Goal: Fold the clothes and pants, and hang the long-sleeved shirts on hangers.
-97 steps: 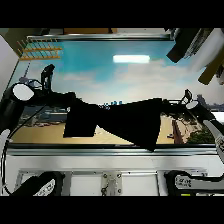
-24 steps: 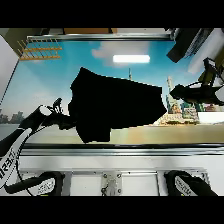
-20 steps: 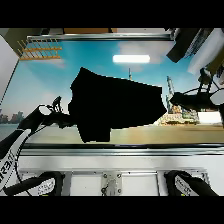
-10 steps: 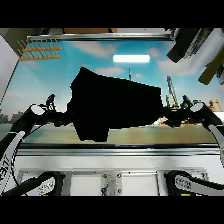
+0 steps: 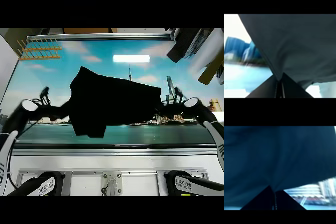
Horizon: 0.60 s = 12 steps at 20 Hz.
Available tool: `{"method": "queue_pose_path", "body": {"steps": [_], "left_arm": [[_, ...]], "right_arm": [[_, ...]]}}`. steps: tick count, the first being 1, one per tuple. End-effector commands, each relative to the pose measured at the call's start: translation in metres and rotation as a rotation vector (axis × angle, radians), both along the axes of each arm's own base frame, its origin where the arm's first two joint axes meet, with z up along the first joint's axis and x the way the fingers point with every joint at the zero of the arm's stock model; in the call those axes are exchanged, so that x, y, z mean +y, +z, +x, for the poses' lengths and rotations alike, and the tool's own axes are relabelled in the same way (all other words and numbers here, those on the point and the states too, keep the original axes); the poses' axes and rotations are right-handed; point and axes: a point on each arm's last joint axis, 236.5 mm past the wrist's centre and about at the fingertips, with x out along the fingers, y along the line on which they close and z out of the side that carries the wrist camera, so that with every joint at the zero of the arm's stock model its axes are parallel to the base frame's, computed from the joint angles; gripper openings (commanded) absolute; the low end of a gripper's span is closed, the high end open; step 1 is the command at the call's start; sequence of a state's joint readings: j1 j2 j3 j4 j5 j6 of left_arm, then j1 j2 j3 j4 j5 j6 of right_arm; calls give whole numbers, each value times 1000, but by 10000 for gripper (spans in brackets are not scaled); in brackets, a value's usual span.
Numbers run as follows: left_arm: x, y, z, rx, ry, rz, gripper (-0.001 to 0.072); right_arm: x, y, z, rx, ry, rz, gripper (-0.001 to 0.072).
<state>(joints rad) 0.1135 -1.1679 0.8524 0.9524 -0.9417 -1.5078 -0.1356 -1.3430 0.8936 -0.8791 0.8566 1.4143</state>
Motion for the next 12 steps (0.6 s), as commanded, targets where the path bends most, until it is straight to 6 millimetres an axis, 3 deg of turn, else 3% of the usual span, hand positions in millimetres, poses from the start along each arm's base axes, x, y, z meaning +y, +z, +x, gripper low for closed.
{"method": "queue_pose_path", "body": {"steps": [1, 3, 5, 6, 7, 9, 12], "left_arm": [[19, 158, 27, -354, -28, 60, 10], [25, 287, 13, -647, -17, 130, 10], [22, 396, -30, -922, 1, 197, 10], [16, 437, -58, -1036, 6, 223, 10], [11, 471, -87, -1140, 15, 242, 10], [1, 513, -139, -1289, 27, 270, 10], [-9, 537, -188, -1398, 30, 289, 10]], "right_arm": [[1, 123, 16, -265, 179, -102, 7], [4, 232, 14, -505, 200, -158, 7], [8, 327, -11, -730, 192, -214, 7], [11, 364, -31, -824, 187, -238, 7], [13, 390, -50, -895, 184, -256, 7], [20, 422, -90, -991, 186, -283, 7], [17, 435, -132, -1004, 143, -309, 7]]}}
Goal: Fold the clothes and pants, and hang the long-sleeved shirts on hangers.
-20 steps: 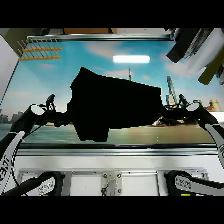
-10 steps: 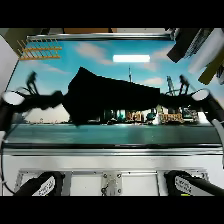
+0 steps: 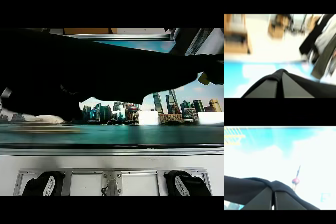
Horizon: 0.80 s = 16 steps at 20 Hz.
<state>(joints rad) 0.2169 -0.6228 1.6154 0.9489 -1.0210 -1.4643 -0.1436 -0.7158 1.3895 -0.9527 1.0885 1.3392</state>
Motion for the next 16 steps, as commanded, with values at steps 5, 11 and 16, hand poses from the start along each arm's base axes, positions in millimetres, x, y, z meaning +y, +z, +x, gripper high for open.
{"method": "queue_pose_path", "body": {"steps": [5, 11, 16], "left_arm": [[-12, 3, -36, -6, -20, 6, 10], [4, -194, 114, 581, -73, -119, 10], [-13, -335, 229, 773, -100, -85, 11]], "right_arm": [[-15, 25, -57, -45, -118, -2, 7], [-25, -73, 51, 270, -90, -1, 7], [-26, -207, 179, 451, -113, 25, 7]]}}
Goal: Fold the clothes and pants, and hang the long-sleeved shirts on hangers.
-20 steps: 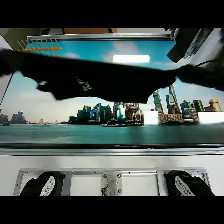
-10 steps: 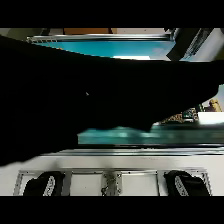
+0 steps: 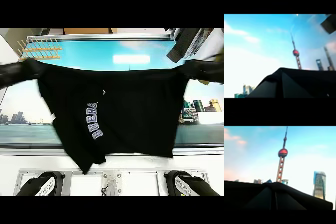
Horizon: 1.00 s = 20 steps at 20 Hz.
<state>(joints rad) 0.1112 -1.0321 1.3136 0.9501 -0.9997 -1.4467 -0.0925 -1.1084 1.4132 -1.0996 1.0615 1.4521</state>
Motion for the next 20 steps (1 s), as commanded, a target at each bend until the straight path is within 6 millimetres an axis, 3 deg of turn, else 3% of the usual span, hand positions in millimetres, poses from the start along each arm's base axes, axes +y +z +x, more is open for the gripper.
{"method": "queue_pose_path", "body": {"steps": [1, 3, 4, 5, 6, 9, 11, 12, 13, 17, 20], "left_arm": [[-13, -90, 72, 108, -17, 16, 10], [-15, -103, 109, 118, -21, 14, 22], [-11, -103, 125, 115, -11, 4, 301], [-6, -100, 136, 116, 12, -18, 564], [4, -95, 144, 125, 46, -48, 570], [40, -86, 133, 174, 66, -48, 570], [67, -108, 100, 276, 74, 23, 568], [80, -130, 76, 351, 85, 82, 538], [89, -154, 49, 437, 88, 132, 488], [73, -266, -74, 776, 48, 134, 490], [54, -325, -133, 891, 74, 67, 489]], "right_arm": [[-6, -78, 86, 37, -61, 21, 8], [-11, -83, 121, 0, -93, 47, 51], [-14, -78, 133, -25, -102, 53, 261], [-17, -68, 141, -51, -106, 51, 543], [-21, -56, 145, -78, -111, 50, 625], [-42, -14, 130, -132, -136, 37, 609], [-52, -10, 101, -82, -120, -26, 604], [-54, -15, 83, -37, -107, -66, 566], [-55, -26, 63, 16, -93, -102, 484], [-42, -74, -9, 160, -66, -97, 465], [-35, -107, -50, 232, -66, -82, 465]]}}
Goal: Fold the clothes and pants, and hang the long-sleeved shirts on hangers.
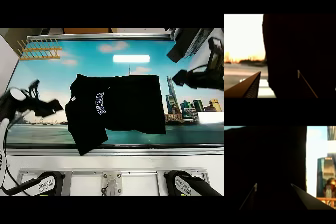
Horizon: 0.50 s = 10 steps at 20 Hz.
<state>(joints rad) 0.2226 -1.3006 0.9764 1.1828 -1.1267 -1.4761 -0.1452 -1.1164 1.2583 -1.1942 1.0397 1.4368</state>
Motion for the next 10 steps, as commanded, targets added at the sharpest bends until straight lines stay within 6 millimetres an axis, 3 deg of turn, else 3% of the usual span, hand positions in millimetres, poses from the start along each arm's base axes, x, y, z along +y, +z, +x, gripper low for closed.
{"method": "queue_pose_path", "body": {"steps": [1, 5, 10], "left_arm": [[-21, -65, -76, 149, 60, -58, 489], [-44, -88, -86, 176, 140, -168, 490], [-65, -82, -57, 130, 108, -204, 488]], "right_arm": [[8, -40, -53, 100, 3, 17, 465], [20, -51, -71, 120, 8, 69, 465], [22, -50, -72, 116, 9, 75, 466]]}}
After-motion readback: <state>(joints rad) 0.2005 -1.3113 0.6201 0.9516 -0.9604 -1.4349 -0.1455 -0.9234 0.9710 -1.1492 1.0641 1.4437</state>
